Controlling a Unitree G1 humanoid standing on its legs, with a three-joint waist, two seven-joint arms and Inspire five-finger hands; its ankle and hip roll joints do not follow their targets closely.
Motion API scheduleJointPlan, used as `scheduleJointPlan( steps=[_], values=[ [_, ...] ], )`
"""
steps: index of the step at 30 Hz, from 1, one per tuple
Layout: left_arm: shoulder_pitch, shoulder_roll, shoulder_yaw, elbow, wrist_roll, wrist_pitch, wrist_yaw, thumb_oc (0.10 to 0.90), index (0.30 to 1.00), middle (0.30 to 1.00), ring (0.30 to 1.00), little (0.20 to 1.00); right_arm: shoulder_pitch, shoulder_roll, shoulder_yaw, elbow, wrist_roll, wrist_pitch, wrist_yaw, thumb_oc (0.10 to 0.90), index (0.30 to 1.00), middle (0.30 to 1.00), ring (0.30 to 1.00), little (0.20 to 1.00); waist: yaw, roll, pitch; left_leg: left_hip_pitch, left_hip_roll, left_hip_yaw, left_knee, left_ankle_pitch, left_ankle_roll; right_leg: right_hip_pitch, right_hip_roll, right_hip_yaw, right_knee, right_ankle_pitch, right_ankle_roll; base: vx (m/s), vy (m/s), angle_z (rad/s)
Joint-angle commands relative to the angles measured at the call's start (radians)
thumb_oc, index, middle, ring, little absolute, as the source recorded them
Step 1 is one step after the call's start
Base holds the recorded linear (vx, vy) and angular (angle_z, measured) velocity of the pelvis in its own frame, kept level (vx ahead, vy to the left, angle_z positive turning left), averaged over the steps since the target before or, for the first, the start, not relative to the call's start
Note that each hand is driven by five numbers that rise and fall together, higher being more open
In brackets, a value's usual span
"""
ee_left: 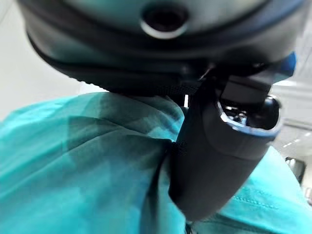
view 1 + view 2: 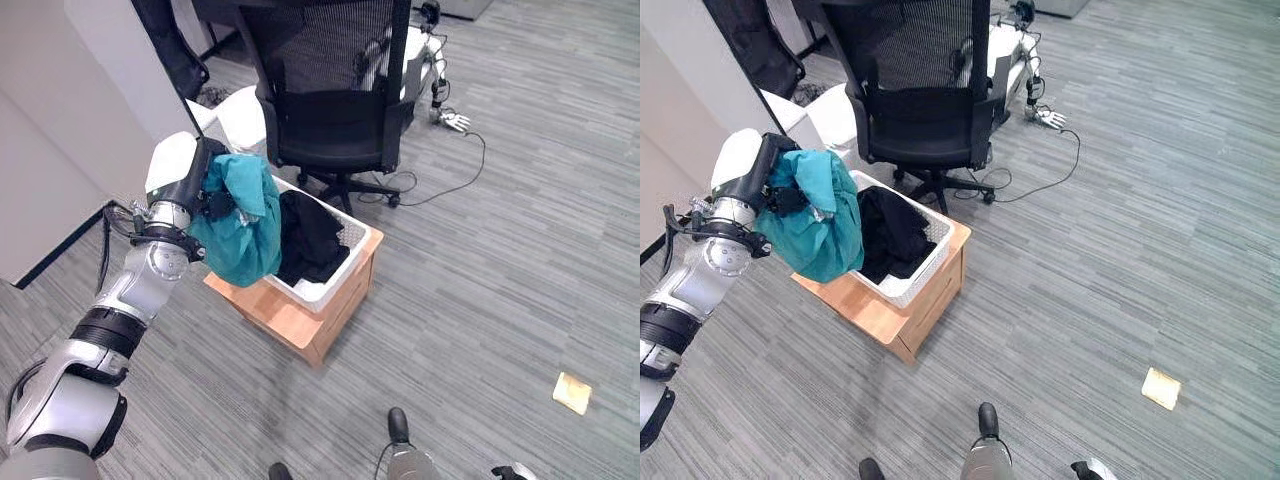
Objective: Pick up bed clothes into laundry basket.
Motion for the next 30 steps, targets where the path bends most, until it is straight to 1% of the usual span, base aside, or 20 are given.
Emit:
scheduleJointPlan(
  steps=[1,3,9,11,13,17,21,23,25,28,30],
  values=[
    [-0.257,0.147,0.079,0.016,0.014,-0.033,0.127,0.400,0.300,0.300,0.300,0.300,-0.046,0.038,0.034,-0.008,0.015,-0.004,-0.048,0.800,0.900,0.900,0.900,0.900,-0.011,-0.092,-0.013,-0.002,0.070,-0.030,-0.001,-0.011,-0.062,0.014,-0.040,-0.037,0.004,-0.111,0.072,-0.05,-0.054,-0.14],
    [-0.282,0.157,0.054,0.087,0.011,-0.032,0.132,0.400,0.300,0.300,0.300,0.300,-0.055,0.039,0.054,-0.035,0.025,-0.015,-0.054,0.800,0.900,0.900,0.900,0.900,-0.023,-0.089,-0.010,-0.016,0.077,-0.009,-0.001,-0.009,-0.068,-0.020,-0.030,-0.018,0.004,-0.108,0.073,-0.02,-0.059,-0.14],
    [-0.332,0.173,0.008,0.159,0.013,-0.023,0.139,0.400,0.300,0.300,0.300,0.300,-0.048,0.053,0.072,-0.056,0.033,-0.025,-0.061,0.800,0.900,0.900,0.900,0.900,-0.033,-0.084,-0.010,-0.032,0.088,0.011,-0.001,0.001,-0.073,-0.056,-0.018,0.000,0.004,-0.102,0.070,0.00,-0.044,-0.25],
    [-0.386,0.175,-0.031,0.217,0.016,-0.018,0.147,0.400,0.300,0.300,0.300,0.300,-0.048,0.046,0.072,-0.064,0.046,-0.033,-0.068,0.800,0.900,0.900,0.900,0.900,-0.047,-0.074,-0.001,-0.038,0.089,0.017,-0.001,0.007,-0.077,-0.072,-0.015,0.005,0.004,-0.097,0.070,0.02,-0.043,-0.22],
    [-0.436,0.187,-0.061,0.242,0.012,-0.021,0.153,0.400,0.300,0.300,0.300,0.300,-0.051,0.048,0.069,-0.064,0.057,-0.036,-0.073,0.800,0.900,0.900,0.900,0.900,-0.051,-0.065,0.002,-0.046,0.090,0.022,-0.001,0.009,-0.080,-0.083,-0.013,0.007,0.004,-0.096,0.071,0.00,-0.051,-0.16],
    [-0.520,0.224,-0.098,0.236,-0.007,-0.025,0.174,0.400,0.300,0.300,0.300,0.300,-0.048,0.055,0.081,-0.069,0.063,-0.040,-0.074,0.800,0.900,0.900,0.900,0.900,-0.055,-0.050,0.007,-0.048,0.097,0.038,-0.001,0.012,-0.085,-0.103,-0.003,0.021,0.004,-0.094,0.071,0.02,-0.045,-0.13],
    [-0.545,0.229,-0.096,0.228,-0.035,-0.028,0.189,0.400,0.300,0.300,0.300,0.300,-0.047,0.058,0.086,-0.079,0.068,-0.045,-0.077,0.800,0.900,0.900,0.900,0.900,-0.061,-0.043,0.016,-0.039,0.102,0.052,-0.001,0.016,-0.088,-0.111,0.005,0.035,0.004,-0.093,0.067,0.03,-0.025,-0.13],
    [-0.560,0.222,-0.111,0.238,-0.038,-0.028,0.181,0.400,0.300,0.300,0.300,0.300,-0.043,0.059,0.088,-0.085,0.071,-0.049,-0.077,0.800,0.900,0.900,0.900,0.900,-0.064,-0.040,0.021,-0.033,0.106,0.060,-0.001,0.018,-0.090,-0.112,0.010,0.036,0.004,-0.094,0.065,0.04,-0.033,-0.16],
    [-0.544,0.208,-0.101,0.256,-0.049,-0.030,0.172,0.400,0.300,0.300,0.300,0.300,-0.052,0.061,0.087,-0.088,0.068,-0.050,-0.088,0.800,0.900,0.900,0.900,0.900,-0.066,-0.038,0.036,-0.034,0.107,0.058,-0.001,0.021,-0.090,-0.118,0.012,0.038,0.004,-0.093,0.063,0.01,-0.027,-0.16],
    [-0.478,0.173,-0.046,0.256,-0.082,-0.033,0.162,0.400,0.300,0.300,0.300,0.300,-0.066,0.075,0.097,-0.091,0.056,-0.044,-0.097,0.800,0.900,0.900,0.900,0.900,-0.061,-0.039,0.050,-0.041,0.108,0.056,-0.001,0.022,-0.091,-0.128,0.015,0.036,0.004,-0.093,0.060,0.00,-0.017,-0.09],
    [-0.457,0.161,-0.034,0.264,-0.090,-0.034,0.157,0.400,0.300,0.300,0.300,0.300,-0.066,0.077,0.102,-0.088,0.049,-0.042,-0.100,0.800,0.900,0.900,0.900,0.900,-0.061,-0.038,0.052,-0.043,0.109,0.056,-0.001,0.023,-0.092,-0.130,0.016,0.035,0.004,-0.093,0.059,0.00,0.000,0.00]
  ],
)
